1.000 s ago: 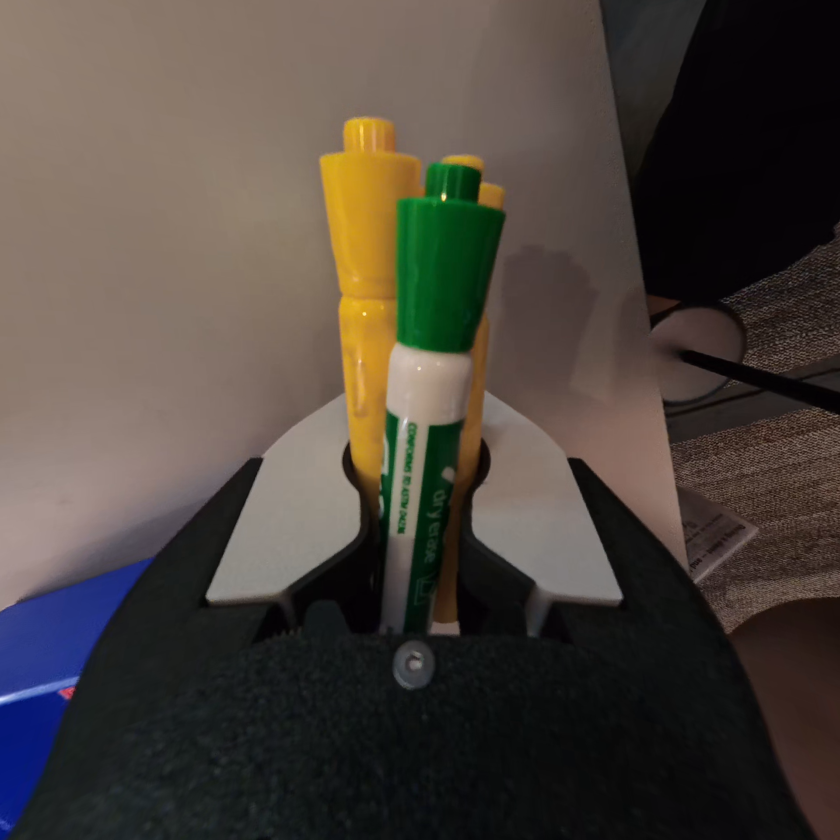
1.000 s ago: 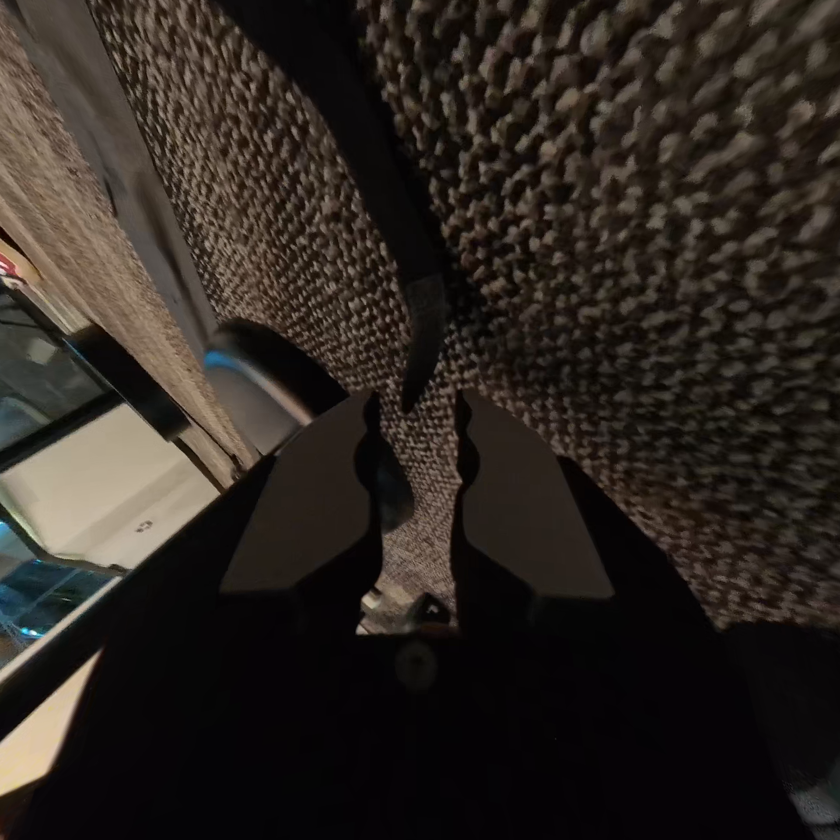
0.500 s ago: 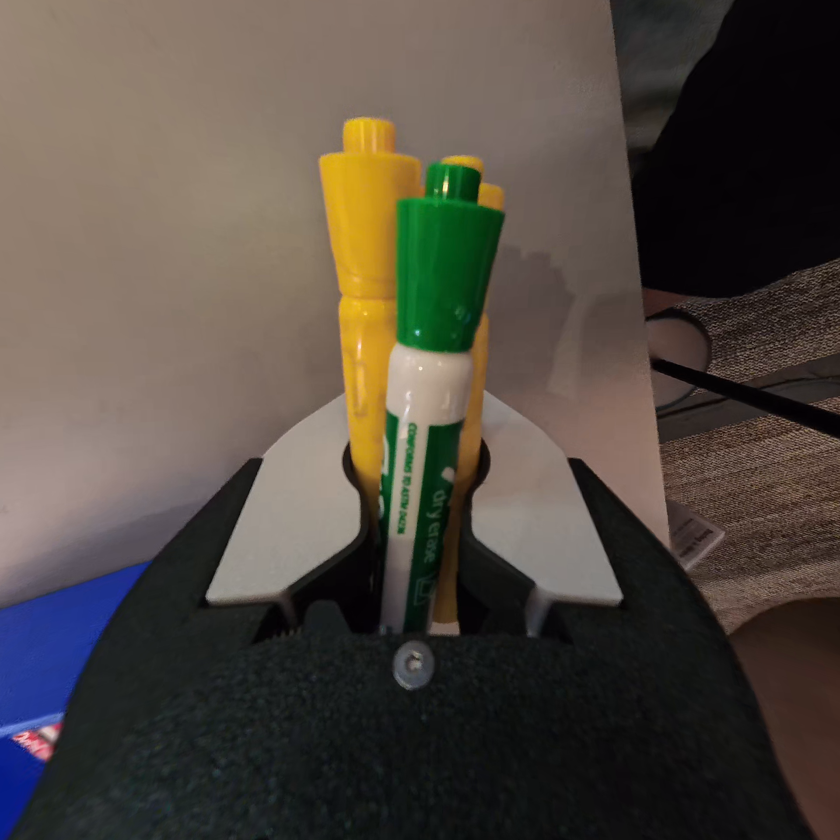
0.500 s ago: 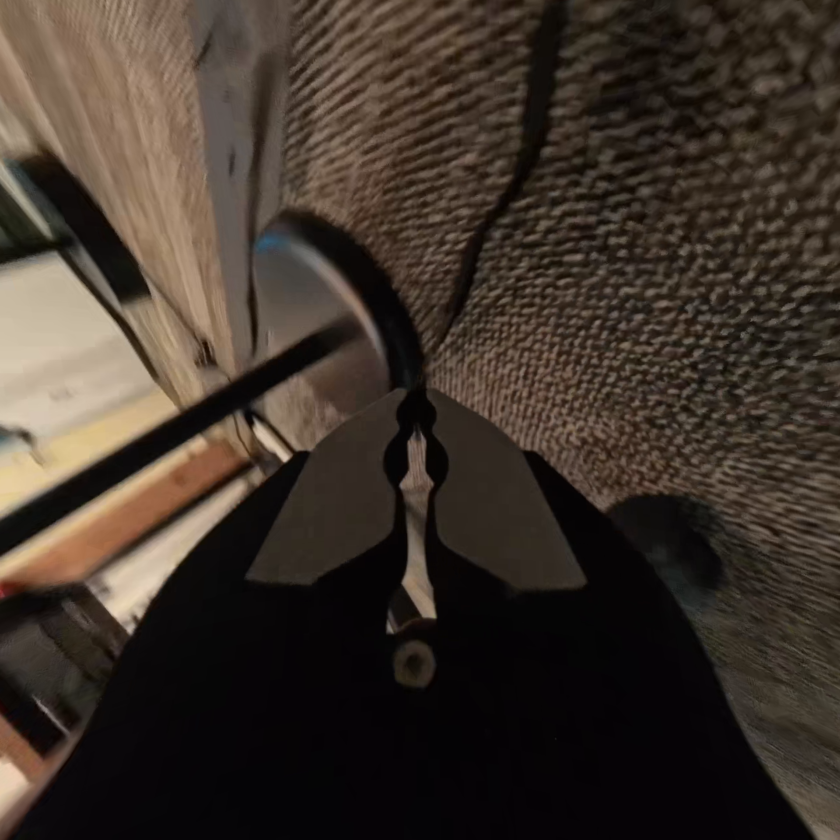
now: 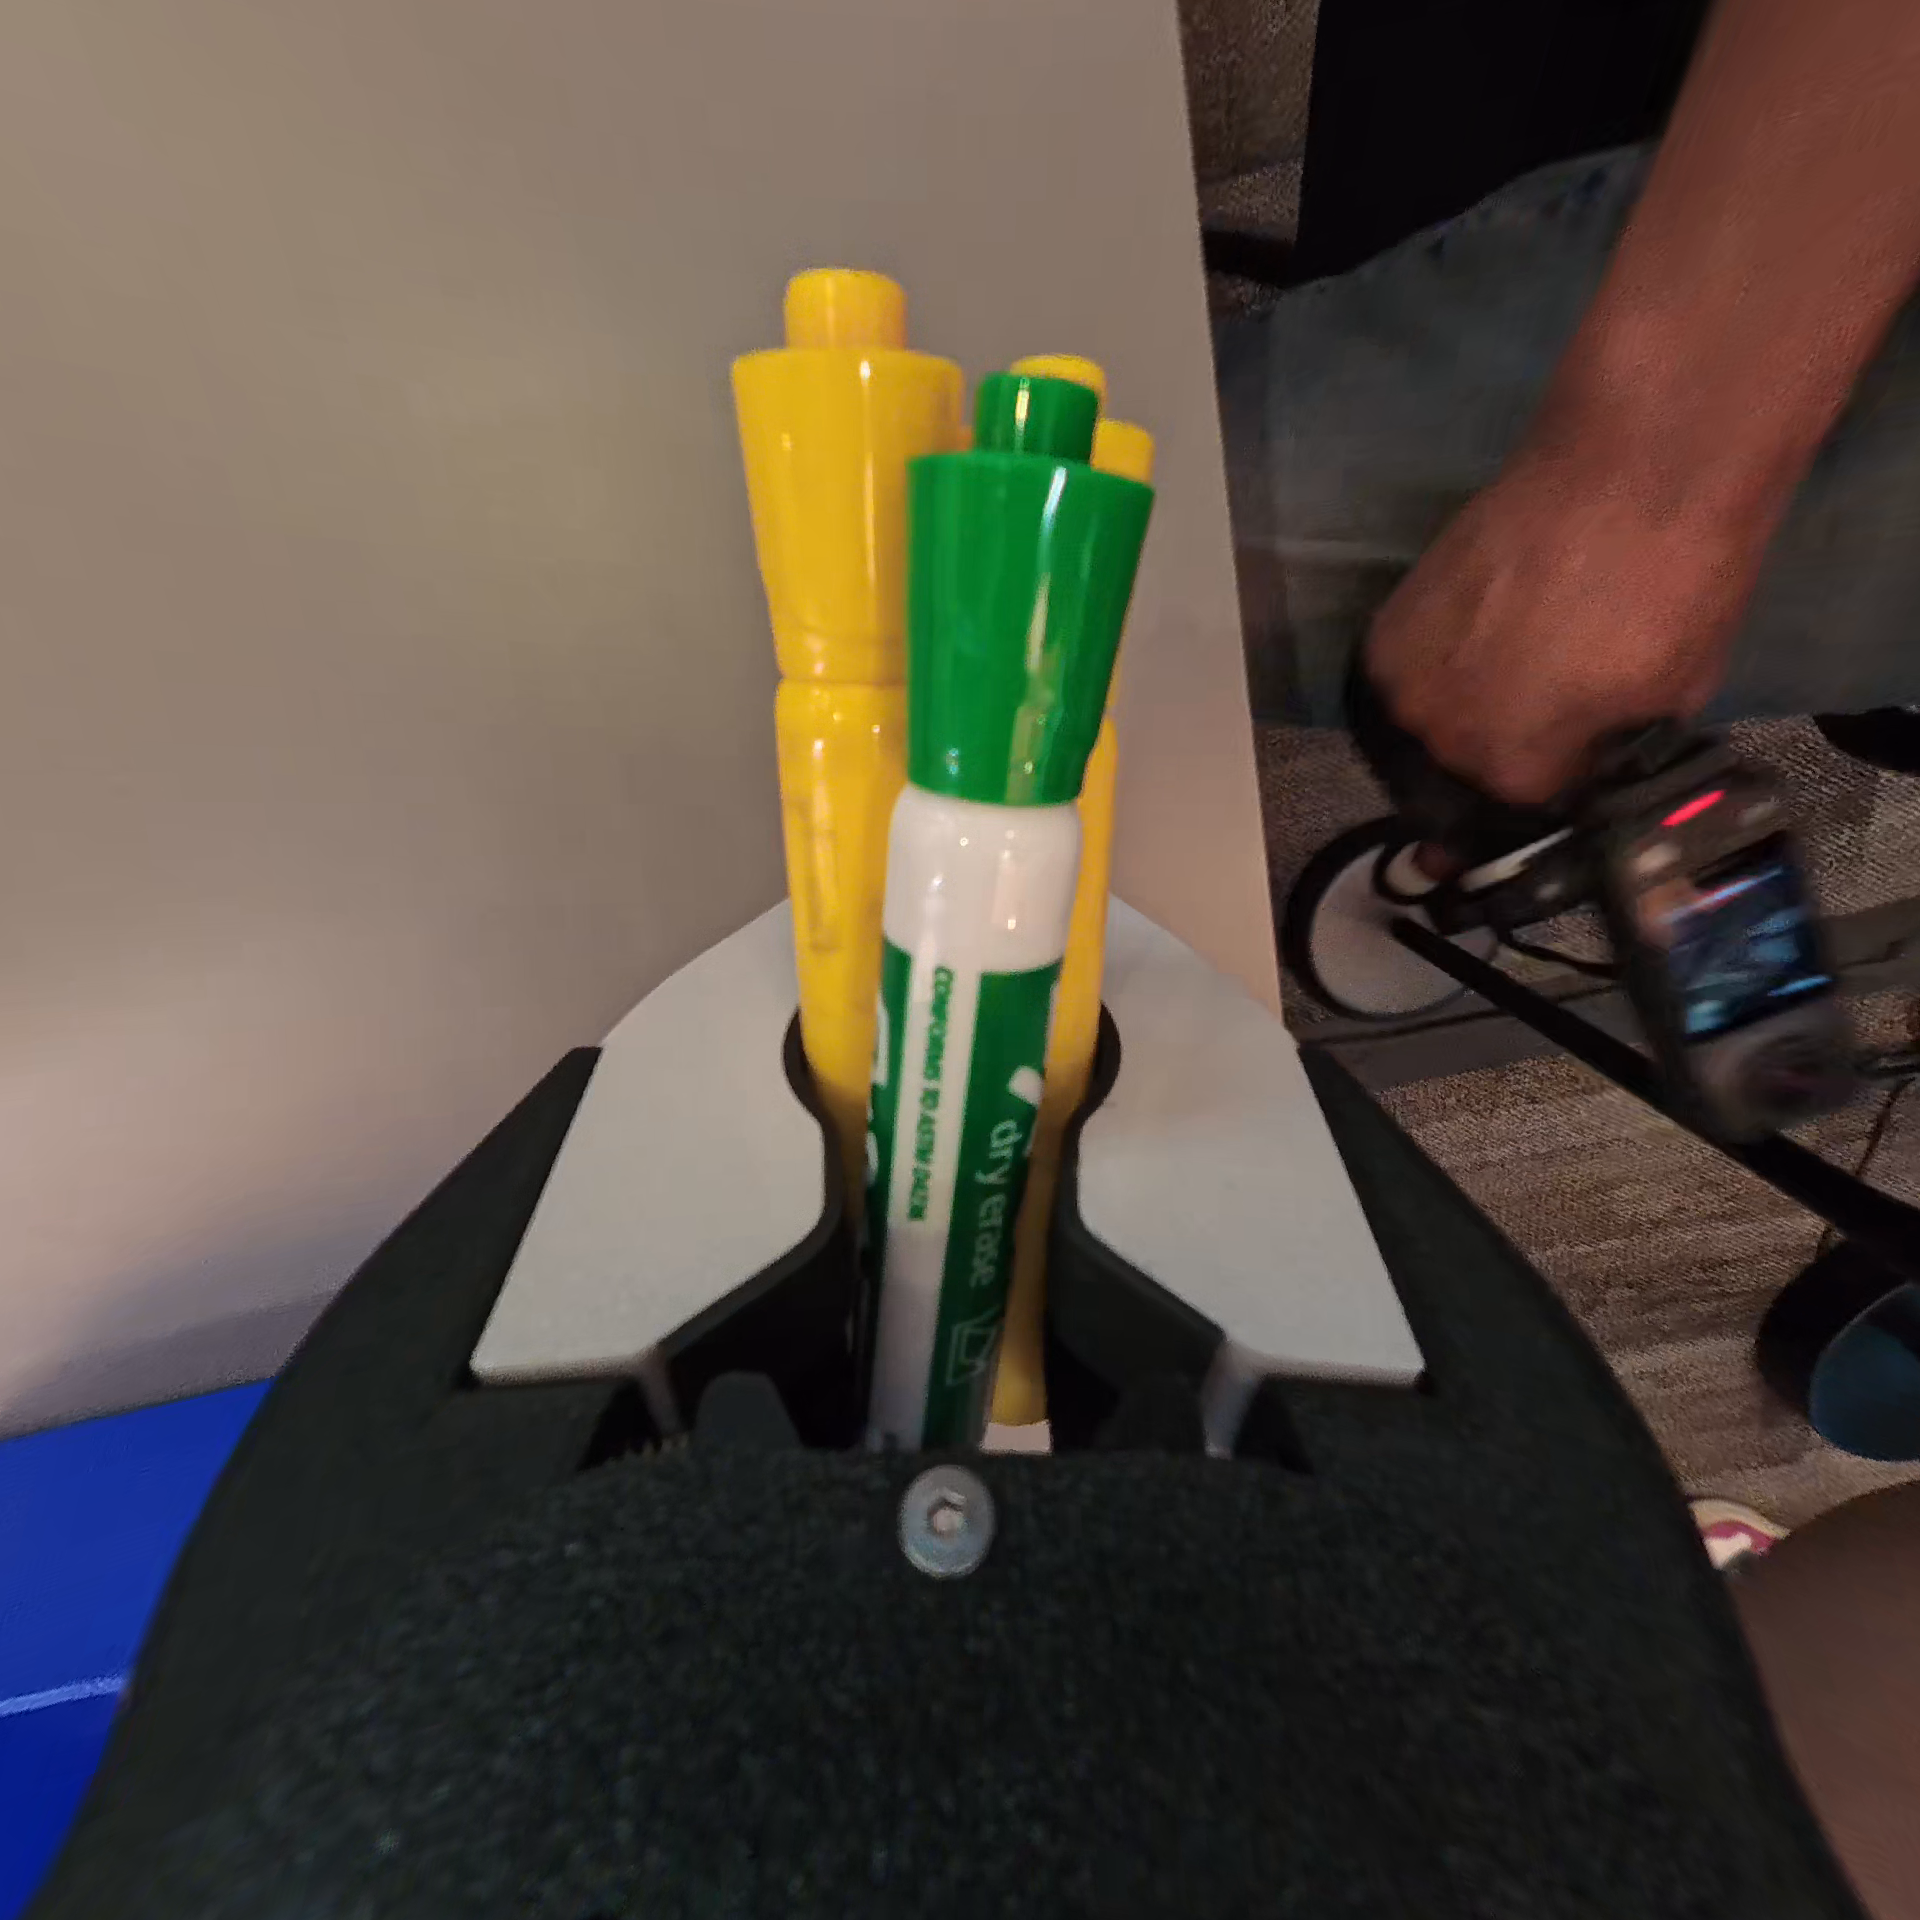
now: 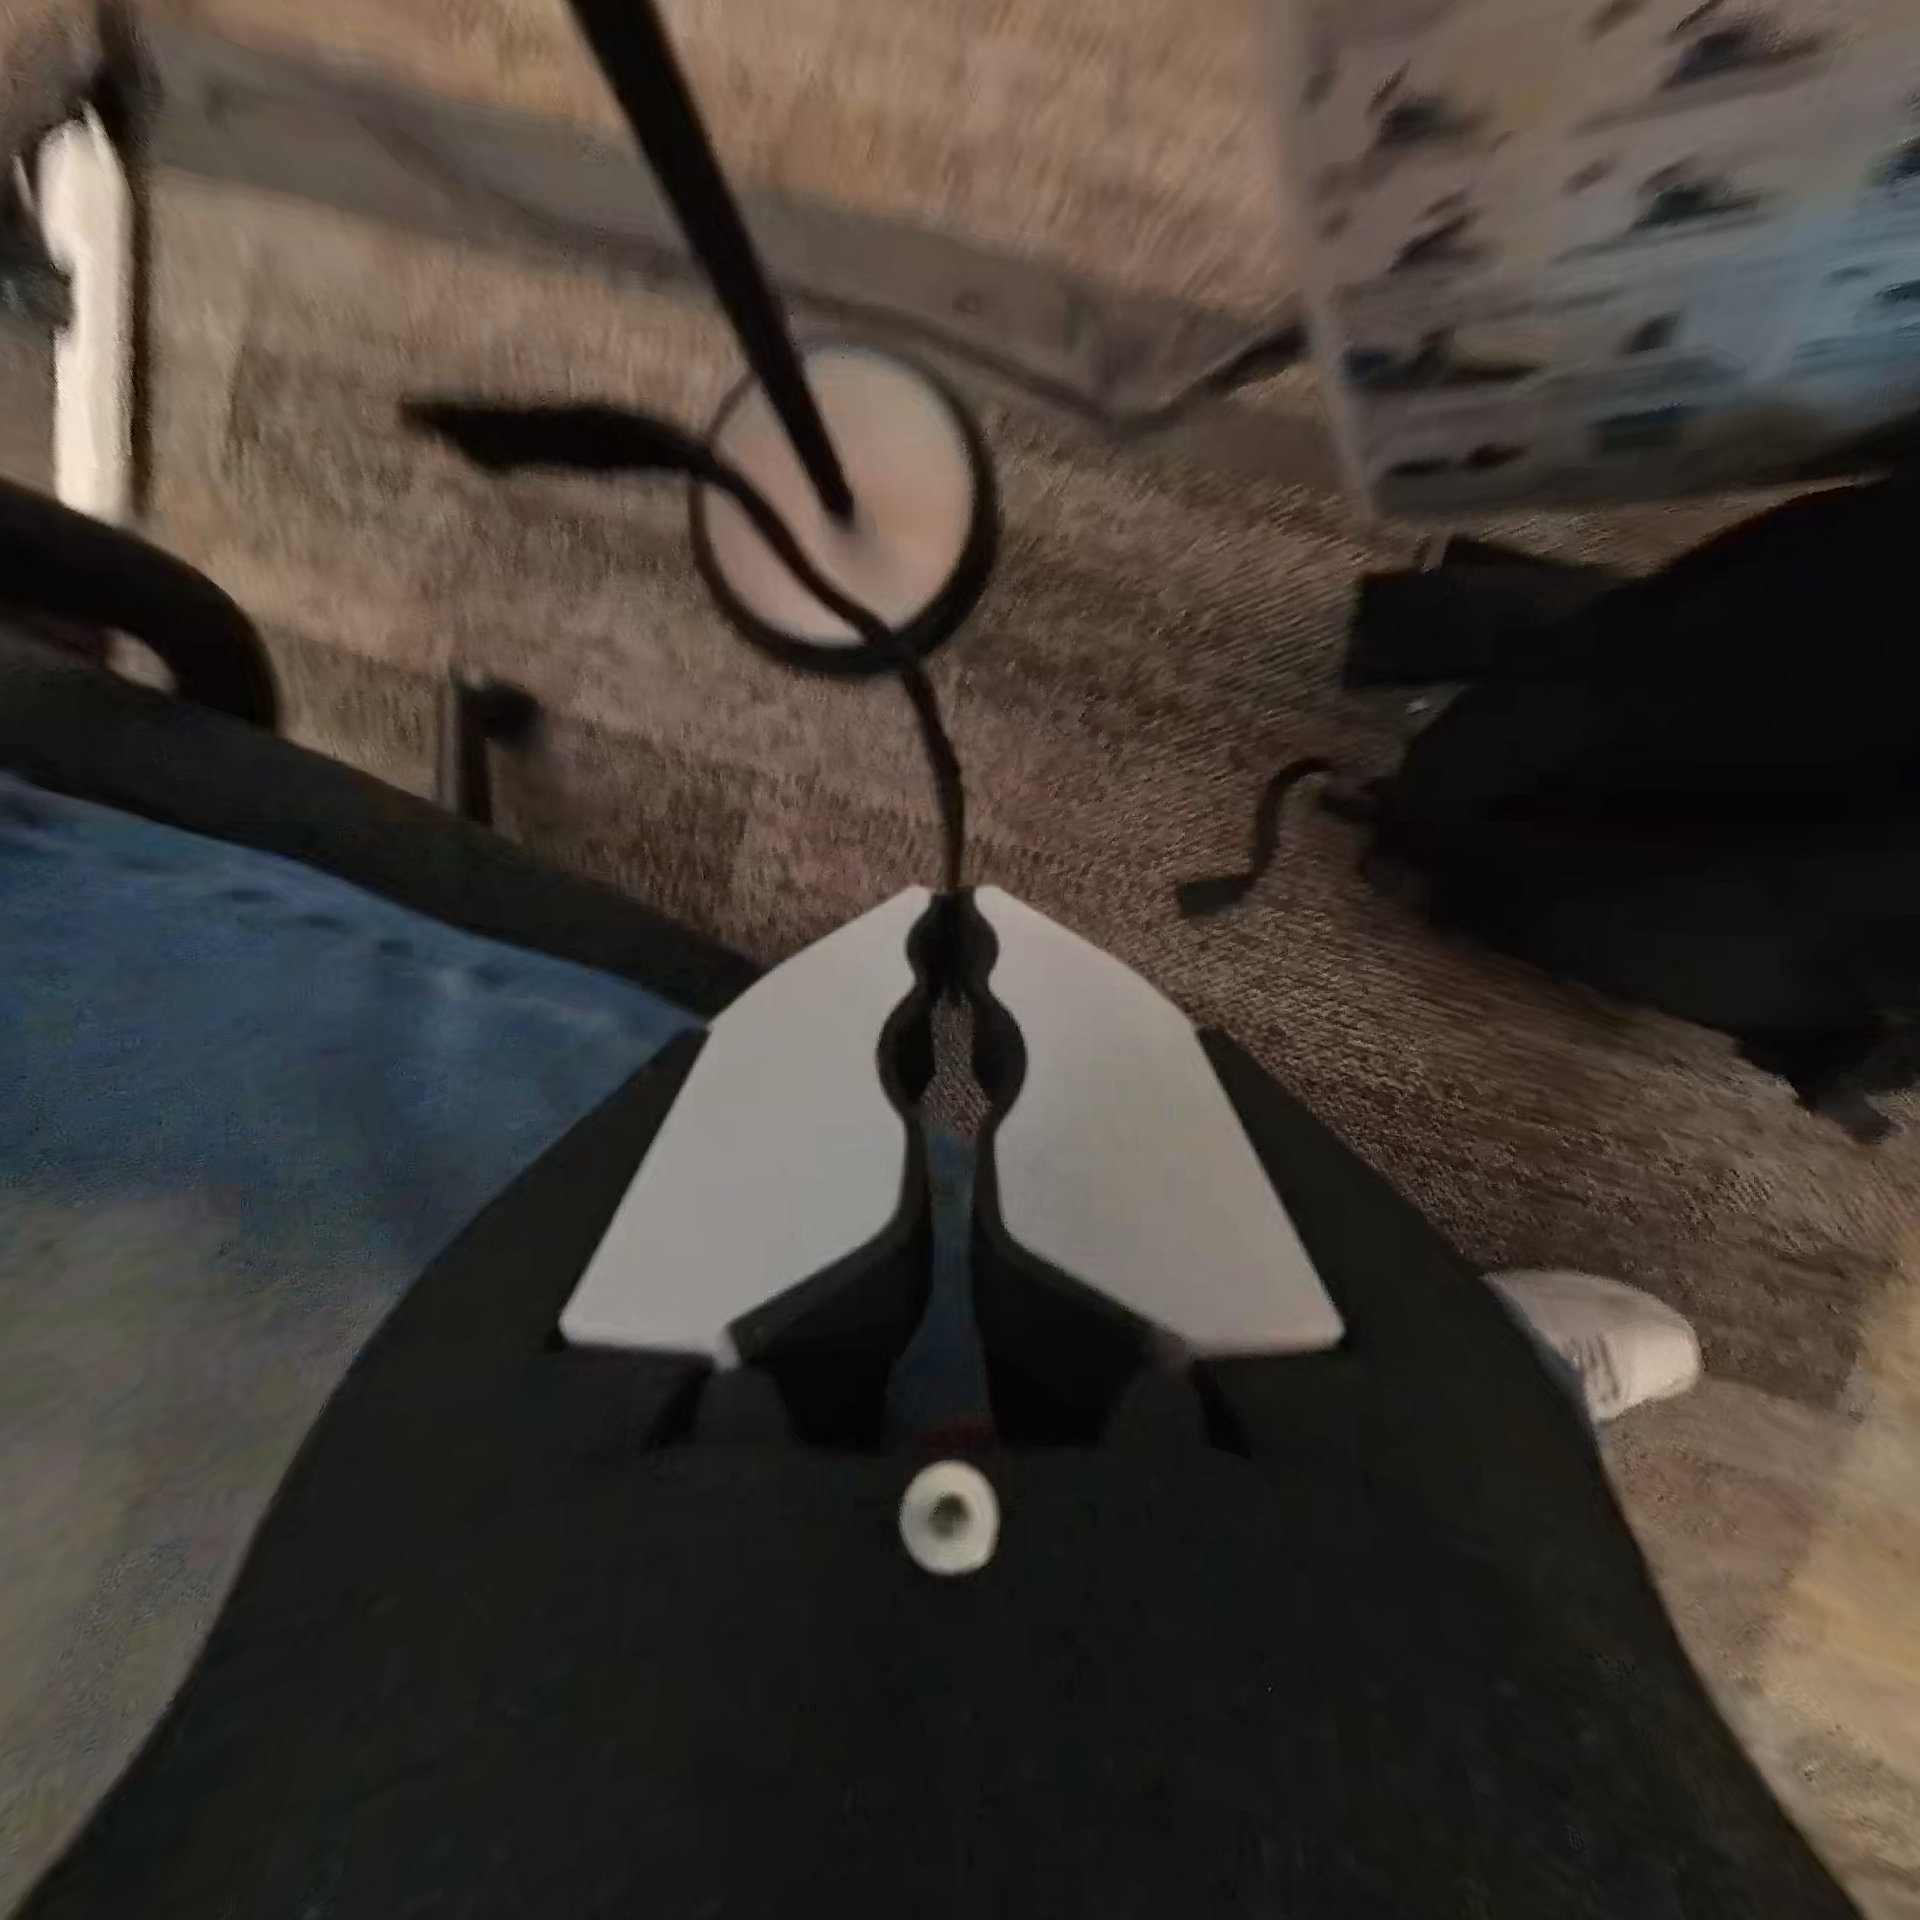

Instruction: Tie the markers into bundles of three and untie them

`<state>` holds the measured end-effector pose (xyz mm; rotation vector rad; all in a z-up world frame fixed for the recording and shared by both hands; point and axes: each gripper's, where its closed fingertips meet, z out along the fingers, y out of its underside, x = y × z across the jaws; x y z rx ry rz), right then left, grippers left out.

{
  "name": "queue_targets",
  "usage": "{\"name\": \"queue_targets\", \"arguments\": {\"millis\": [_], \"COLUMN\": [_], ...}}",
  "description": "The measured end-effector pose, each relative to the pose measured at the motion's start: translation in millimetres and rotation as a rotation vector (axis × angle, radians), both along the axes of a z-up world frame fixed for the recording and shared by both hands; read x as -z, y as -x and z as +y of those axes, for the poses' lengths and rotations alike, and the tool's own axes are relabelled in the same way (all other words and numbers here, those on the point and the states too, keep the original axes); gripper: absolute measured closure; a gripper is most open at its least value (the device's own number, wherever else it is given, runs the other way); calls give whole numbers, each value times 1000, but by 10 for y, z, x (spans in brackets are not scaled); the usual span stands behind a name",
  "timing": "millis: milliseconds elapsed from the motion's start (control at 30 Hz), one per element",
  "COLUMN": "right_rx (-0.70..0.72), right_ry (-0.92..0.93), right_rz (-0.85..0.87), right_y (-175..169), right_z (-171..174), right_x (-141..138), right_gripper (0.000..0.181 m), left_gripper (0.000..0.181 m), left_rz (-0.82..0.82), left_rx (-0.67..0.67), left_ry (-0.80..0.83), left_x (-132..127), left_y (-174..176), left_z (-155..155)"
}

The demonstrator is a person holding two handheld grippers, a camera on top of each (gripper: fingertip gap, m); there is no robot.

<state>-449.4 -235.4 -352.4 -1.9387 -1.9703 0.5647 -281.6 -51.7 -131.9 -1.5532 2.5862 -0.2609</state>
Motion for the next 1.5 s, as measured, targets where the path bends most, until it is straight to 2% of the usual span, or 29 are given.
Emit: {"name": "queue_targets", "arguments": {"millis": [133,200,267,367,433,533,667,800,867,1000,1100,1133,1200,1267,1333,1467,1500], "right_rx": [186,269,415,706,846,924,958,1004,1026,976,914,903,896,958,1003,1125,1114], "right_ry": [-93,-141,-168,-160,-145,-201,-199,-127,-40,-10,-92,-141,-243,-303,-274,-202,-209], "right_rz": [194,230,232,248,247,215,79,32,16,-52,-66,-77,-69,8,138,286,242], "right_y": [-693,-1194,-1836,-2904,-3499,-4004,-4201,-4181,-4126,-4074,-4121,-4176,-4288,-4333,-4183,-3735,-3630], "right_z": [-122,-112,76,602,1027,1721,2544,3102,3226,3357,3438,3457,3452,3358,3175,2989,3011], "right_x": [-1131,-1589,-1928,-2225,-2262,-2237,-2020,-1899,-1812,-1597,-1588,-1611,-1710,-1837,-1892,-1867,-1821], "right_gripper": [180,180,180,180,180,180,180,180,180,180,173,166,142,128,87,59,52], "left_gripper": [140,140,140,140,140,140,140,140,140,140,140,140,140,140,140,140,140], "left_rz": [-13,-3,9,10,22,37,48,56,41,9,12,19,26,9,-1,-21,-28], "left_rx": [-27,-46,-59,-93,-105,-128,-161,-211,-217,-243,-248,-249,-263,-269,-278,-283,-286], "left_ry": [-31,-40,-56,-56,-62,-77,-45,-20,-16,-37,-12,-21,-31,-26,-12,-2,-3], "left_x": [-76,-53,-16,6,35,99,212,282,295,300,323,327,323,320,325,284,257], "left_y": [-197,-273,-333,-425,-459,-524,-628,-699,-749,-816,-850,-852,-858,-884,-916,-1043,-1079], "left_z": [-29,10,101,304,460,703,908,1056,1099,1236,1290,1331,1407,1452,1476,1541,1574]}}
